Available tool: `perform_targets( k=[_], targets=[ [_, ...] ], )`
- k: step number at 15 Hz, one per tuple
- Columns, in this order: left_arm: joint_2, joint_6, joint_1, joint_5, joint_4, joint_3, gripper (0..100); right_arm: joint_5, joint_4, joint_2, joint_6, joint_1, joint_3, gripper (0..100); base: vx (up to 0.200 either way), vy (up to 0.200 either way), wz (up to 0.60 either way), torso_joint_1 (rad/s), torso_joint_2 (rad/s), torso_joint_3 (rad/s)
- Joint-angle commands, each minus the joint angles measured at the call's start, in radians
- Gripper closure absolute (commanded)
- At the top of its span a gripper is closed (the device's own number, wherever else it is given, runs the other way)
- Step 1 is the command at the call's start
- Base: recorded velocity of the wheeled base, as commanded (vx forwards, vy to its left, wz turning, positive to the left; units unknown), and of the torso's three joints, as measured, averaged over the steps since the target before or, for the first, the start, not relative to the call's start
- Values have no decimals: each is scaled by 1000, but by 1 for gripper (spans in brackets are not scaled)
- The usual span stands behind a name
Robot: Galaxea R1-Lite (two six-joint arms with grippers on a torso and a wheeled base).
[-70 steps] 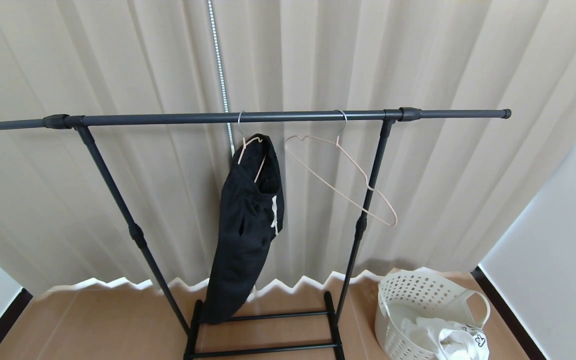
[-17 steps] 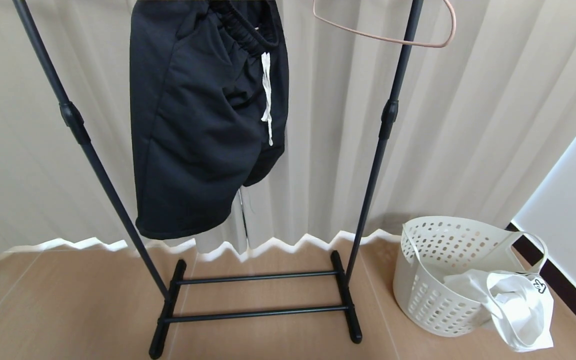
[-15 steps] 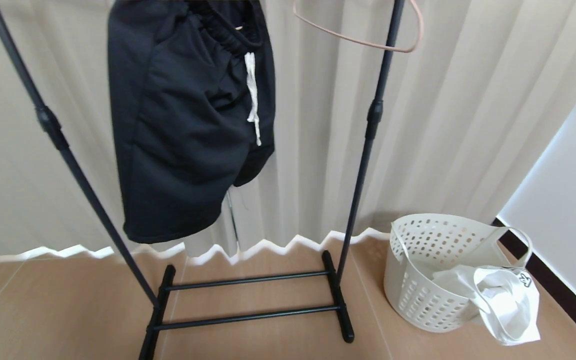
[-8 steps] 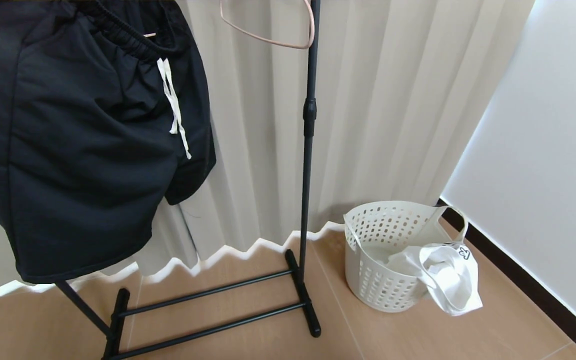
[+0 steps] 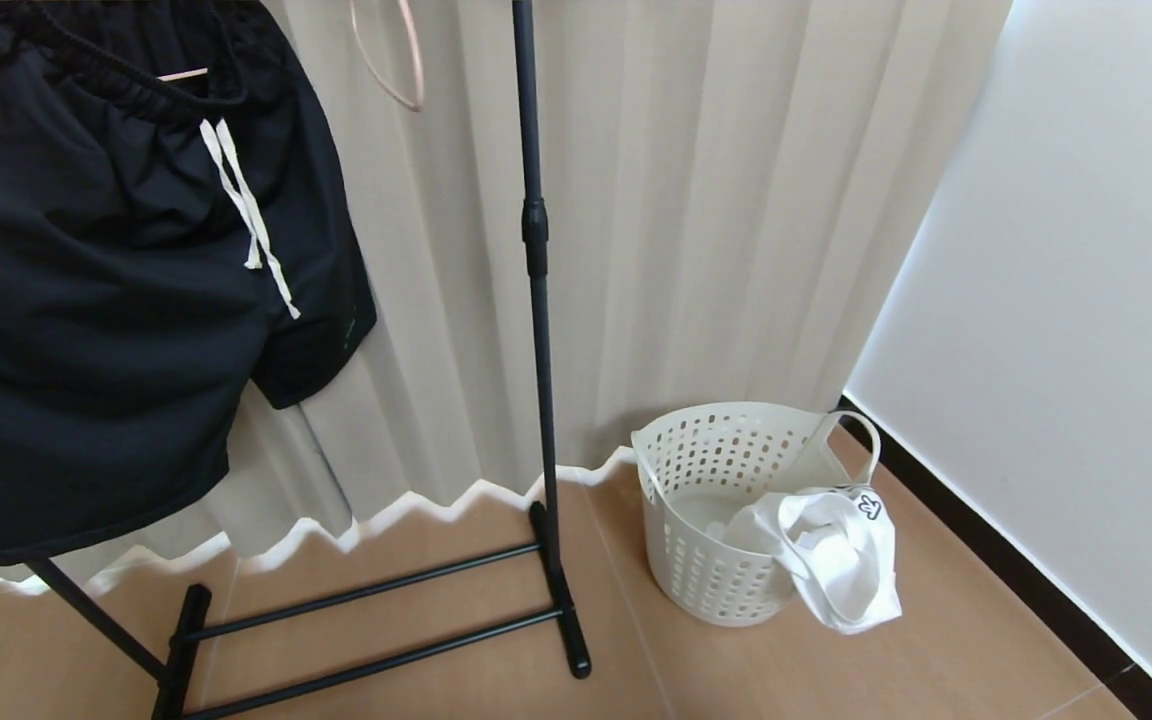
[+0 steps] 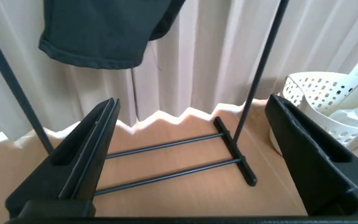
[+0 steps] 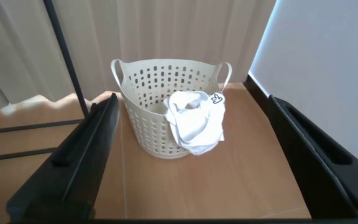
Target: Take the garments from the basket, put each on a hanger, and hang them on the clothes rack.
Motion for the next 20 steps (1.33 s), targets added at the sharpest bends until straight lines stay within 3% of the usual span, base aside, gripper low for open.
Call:
perform_targets(
  k=[1,4,8,20],
  targets=[
    [1,1,-1,1,0,0,0,1,-1,1,-1,1,0,0,0,-200,0,-2,2,2],
    [1,0,-1,1,0,0,0,1,-1,1,-1,1,0,0,0,-200,0,2,7,1],
    [1,0,-1,1,0,0,0,1,-1,1,-1,1,0,0,200,0,0,0,0,0],
    [0,0,1,1,0,0,0,1,-1,1,-1,1,0,0,0,0,-100,1,1,-8]
  ],
)
